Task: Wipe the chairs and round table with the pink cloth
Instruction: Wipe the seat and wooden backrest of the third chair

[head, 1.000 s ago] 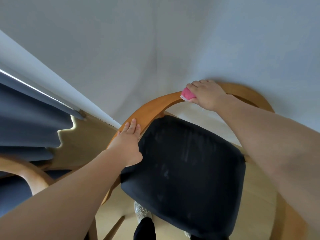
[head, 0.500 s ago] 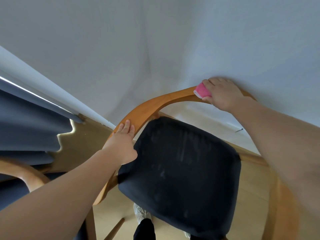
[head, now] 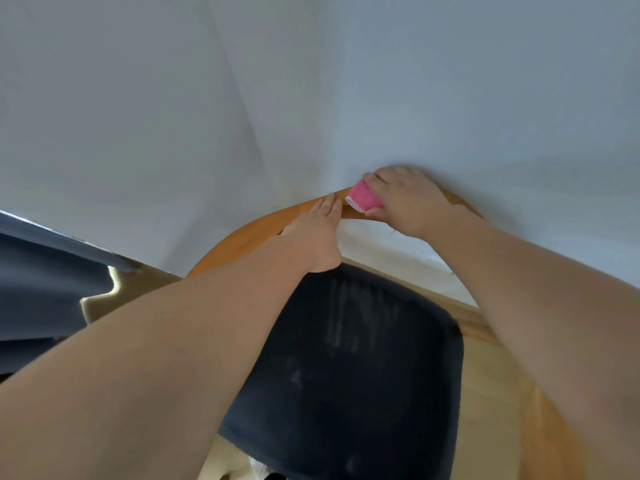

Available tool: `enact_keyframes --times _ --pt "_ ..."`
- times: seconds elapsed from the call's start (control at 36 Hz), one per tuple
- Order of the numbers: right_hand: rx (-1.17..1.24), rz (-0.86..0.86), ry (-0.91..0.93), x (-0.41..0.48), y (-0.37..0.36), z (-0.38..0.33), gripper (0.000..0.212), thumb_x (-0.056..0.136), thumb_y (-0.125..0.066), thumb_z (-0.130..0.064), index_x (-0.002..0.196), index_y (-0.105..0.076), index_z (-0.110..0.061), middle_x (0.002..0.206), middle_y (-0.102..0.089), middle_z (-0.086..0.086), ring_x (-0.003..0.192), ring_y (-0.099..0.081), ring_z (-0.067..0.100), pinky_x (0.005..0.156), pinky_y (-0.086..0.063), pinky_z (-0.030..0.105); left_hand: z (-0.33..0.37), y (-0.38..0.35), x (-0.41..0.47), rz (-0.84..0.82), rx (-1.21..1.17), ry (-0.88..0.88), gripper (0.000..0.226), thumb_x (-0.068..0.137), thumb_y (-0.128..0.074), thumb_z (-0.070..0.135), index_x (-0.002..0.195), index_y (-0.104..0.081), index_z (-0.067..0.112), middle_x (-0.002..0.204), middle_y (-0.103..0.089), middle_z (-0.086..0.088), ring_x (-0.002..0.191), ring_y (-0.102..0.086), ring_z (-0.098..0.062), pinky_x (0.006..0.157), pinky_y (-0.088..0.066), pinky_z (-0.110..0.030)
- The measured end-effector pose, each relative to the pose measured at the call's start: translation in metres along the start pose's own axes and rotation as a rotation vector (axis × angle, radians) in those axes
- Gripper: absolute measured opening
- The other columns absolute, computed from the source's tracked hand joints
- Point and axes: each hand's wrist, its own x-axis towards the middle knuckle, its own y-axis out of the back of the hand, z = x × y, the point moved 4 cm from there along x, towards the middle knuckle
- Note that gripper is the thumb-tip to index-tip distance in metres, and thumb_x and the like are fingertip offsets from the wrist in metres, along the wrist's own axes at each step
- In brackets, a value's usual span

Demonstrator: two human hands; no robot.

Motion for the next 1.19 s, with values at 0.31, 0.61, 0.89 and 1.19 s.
enact_keyframes --times 0.31,0.61,0.89,1.19 --pt "0.085 0.041 -0.055 -0.015 0.004 0.012 0.063 0.094 -0.051 -0.051 0.142 -0.036 -0.014 0.135 -0.050 0.010 0.122 -0.047 0.030 0.103 -0.035 0.042 -0.003 -0.007 0.006 -0.042 -0.021 0.070 0.100 0.074 -0.052 0.009 0.148 0.014 0.024 0.154 0.021 0.010 0.143 0.006 -0.011 0.107 -0.035 -0.036" --pt "0.144 0.075 -0.208 -0.060 -0.006 0.037 0.062 0.098 -0.039 -0.049 0.145 -0.030 -0.010 0.141 -0.044 0.012 0.125 -0.043 0.032 0.106 -0.033 0.043 -0.004 -0.009 0.005 -0.036 0.021 0.081 0.099 0.077 -0.051 0.009 0.147 0.016 0.024 0.154 0.021 0.010 0.143 0.006 -0.010 0.108 -0.033 -0.033" --pt "0.271 0.080 -0.371 -0.107 -0.021 0.054 0.068 0.097 -0.025 -0.049 0.149 -0.022 -0.007 0.142 -0.039 0.015 0.128 -0.040 0.032 0.110 -0.033 0.042 -0.002 -0.010 0.005 -0.019 0.051 0.119 0.099 0.077 -0.054 0.011 0.148 0.014 0.025 0.155 0.018 0.012 0.144 0.003 -0.010 0.097 -0.037 -0.028" --pt "0.277 0.104 -0.354 -0.109 -0.028 0.055 0.066 0.101 -0.033 -0.046 0.152 -0.015 -0.009 0.148 -0.034 0.013 0.134 -0.035 0.030 0.113 -0.031 0.041 0.080 0.002 0.015 0.158 0.241 -0.203 0.089 0.082 -0.049 0.009 0.150 0.008 0.022 0.157 0.016 0.002 0.144 0.008 -0.014 0.115 -0.001 -0.031"
